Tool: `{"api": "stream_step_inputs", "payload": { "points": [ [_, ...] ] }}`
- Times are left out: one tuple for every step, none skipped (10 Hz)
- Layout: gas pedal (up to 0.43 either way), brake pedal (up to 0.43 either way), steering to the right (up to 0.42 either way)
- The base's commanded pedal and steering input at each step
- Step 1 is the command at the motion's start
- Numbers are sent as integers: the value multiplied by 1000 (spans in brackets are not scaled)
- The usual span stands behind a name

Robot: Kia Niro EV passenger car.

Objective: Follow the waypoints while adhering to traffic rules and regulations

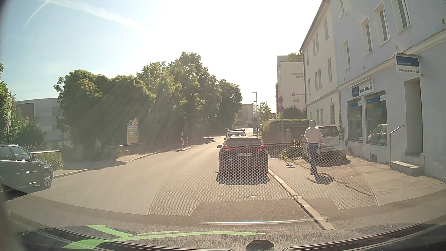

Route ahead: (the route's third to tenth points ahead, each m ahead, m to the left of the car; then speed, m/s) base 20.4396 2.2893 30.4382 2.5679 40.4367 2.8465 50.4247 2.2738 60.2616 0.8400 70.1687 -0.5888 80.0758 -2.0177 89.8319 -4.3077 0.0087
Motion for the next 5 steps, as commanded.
{"api": "stream_step_inputs", "payload": {
  "points": [
    [0, 591, 3],
    [0, 591, 3],
    [0, 585, 3],
    [0, 585, 3],
    [0, 585, 3]
  ]
}}
